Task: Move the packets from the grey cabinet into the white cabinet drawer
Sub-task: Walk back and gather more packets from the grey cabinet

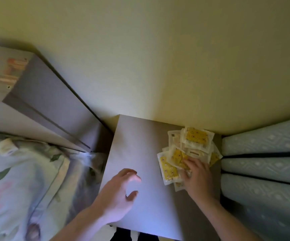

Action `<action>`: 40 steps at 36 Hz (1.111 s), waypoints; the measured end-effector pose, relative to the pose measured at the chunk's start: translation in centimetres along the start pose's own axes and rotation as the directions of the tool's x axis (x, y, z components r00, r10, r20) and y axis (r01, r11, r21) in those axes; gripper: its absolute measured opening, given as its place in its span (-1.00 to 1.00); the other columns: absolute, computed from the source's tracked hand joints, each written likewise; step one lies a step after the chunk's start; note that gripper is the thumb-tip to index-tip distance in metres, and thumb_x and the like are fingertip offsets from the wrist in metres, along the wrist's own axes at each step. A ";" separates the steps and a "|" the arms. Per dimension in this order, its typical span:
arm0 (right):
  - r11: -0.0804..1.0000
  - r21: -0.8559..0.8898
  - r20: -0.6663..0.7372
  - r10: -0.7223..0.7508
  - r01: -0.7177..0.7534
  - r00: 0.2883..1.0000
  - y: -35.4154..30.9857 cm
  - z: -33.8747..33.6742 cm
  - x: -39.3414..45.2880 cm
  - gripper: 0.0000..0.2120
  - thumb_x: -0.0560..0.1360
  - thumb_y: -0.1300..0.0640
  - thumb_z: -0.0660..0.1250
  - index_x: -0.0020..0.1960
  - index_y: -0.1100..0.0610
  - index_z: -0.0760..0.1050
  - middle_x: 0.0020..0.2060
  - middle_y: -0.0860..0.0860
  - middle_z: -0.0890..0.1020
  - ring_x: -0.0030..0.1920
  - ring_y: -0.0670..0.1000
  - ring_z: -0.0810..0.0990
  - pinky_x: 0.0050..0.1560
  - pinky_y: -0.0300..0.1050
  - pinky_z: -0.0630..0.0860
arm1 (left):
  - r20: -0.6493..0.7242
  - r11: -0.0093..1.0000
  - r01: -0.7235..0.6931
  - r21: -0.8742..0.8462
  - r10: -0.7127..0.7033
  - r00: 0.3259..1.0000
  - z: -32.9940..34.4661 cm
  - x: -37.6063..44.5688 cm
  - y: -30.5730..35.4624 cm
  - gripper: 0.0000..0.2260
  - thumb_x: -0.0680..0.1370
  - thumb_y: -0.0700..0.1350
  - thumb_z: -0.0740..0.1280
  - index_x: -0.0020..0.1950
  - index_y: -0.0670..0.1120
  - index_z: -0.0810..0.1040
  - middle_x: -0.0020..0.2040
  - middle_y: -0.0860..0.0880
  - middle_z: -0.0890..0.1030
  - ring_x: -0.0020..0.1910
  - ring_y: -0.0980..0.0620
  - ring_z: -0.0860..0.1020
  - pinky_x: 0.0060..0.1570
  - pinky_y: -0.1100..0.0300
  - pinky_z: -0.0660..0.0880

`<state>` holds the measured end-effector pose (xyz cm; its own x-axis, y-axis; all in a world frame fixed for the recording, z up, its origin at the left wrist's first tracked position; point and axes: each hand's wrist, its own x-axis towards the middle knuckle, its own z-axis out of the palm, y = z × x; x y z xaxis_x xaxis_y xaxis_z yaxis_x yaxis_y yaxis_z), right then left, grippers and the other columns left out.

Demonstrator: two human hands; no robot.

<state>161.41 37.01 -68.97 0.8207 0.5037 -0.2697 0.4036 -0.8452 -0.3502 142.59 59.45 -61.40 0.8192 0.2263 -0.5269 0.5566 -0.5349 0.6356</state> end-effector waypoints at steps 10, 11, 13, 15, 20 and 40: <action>0.975 0.148 -0.214 -0.133 0.167 0.968 -1.7 0.5 -1.6 -0.88 0.48 0.17 0.48 0.00 0.02 0.70 -0.01 -0.13 0.68 0.06 -0.03 0.49 0.04 -0.07 0.55 | -0.112 0.996 0.010 -0.093 -0.020 0.993 0.3 1.3 -1.4 -0.77 0.56 -0.11 0.42 0.13 0.19 0.55 0.22 0.35 0.45 0.19 0.35 0.48 0.15 0.33 0.48; 0.977 0.156 -0.217 -0.113 0.148 0.970 -1.6 0.7 -1.6 -0.87 0.47 0.15 0.50 0.00 0.01 0.69 0.05 -0.12 0.67 0.10 -0.04 0.47 0.09 -0.08 0.52 | -0.126 0.994 0.008 -0.107 -0.021 0.992 0.2 1.5 -1.4 -0.76 0.56 -0.12 0.42 0.12 0.19 0.55 0.21 0.35 0.45 0.18 0.33 0.49 0.13 0.31 0.50; 0.985 0.172 -0.175 0.002 0.029 0.985 -1.1 0.9 -1.1 -0.75 0.43 0.09 0.54 0.10 0.01 0.67 0.19 -0.09 0.61 0.20 0.00 0.45 0.19 -0.02 0.50 | -0.145 0.993 0.003 -0.114 -0.020 0.989 0.1 1.8 -1.4 -0.76 0.55 -0.14 0.43 0.10 0.18 0.55 0.19 0.35 0.46 0.17 0.30 0.50 0.08 0.27 0.52; 0.991 0.123 -0.063 0.060 -0.052 0.996 -0.5 0.8 -0.7 -0.52 0.40 -0.05 0.55 0.28 -0.02 0.56 0.26 -0.09 0.55 0.24 0.06 0.43 0.21 0.05 0.51 | -0.154 0.993 -0.002 -0.114 -0.016 0.988 0.2 2.2 -1.3 -0.76 0.55 -0.14 0.42 0.09 0.18 0.55 0.18 0.36 0.46 0.17 0.27 0.51 0.05 0.26 0.53; 0.995 0.022 0.116 0.099 -0.102 0.988 -0.6 0.9 -0.6 -0.44 0.37 -0.10 0.54 0.33 -0.07 0.49 0.15 -0.11 0.55 0.21 0.04 0.46 0.18 -0.03 0.45 | -0.136 0.995 0.001 -0.101 -0.015 0.991 1.1 3.4 -1.0 -0.77 0.55 -0.13 0.42 0.11 0.17 0.55 0.18 0.33 0.47 0.16 0.27 0.51 0.07 0.22 0.54; 0.475 0.713 0.293 0.466 -0.515 0.835 2.3 -3.6 -7.4 -0.89 0.42 0.10 0.56 -0.06 0.03 0.69 -0.22 -0.06 0.75 -0.20 -0.10 0.73 -0.27 -0.23 0.56 | -0.128 0.960 0.059 0.273 -0.025 0.992 7.7 13.9 4.0 -0.21 0.34 0.16 0.56 0.46 0.02 0.27 0.34 0.00 0.36 0.31 -0.08 0.34 0.28 0.06 0.40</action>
<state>157.76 30.68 -64.56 0.7549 0.0788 -0.6511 -0.5195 -0.5341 -0.6670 155.11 54.15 -70.53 0.8162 0.3415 -0.4660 0.5451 -0.7224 0.4254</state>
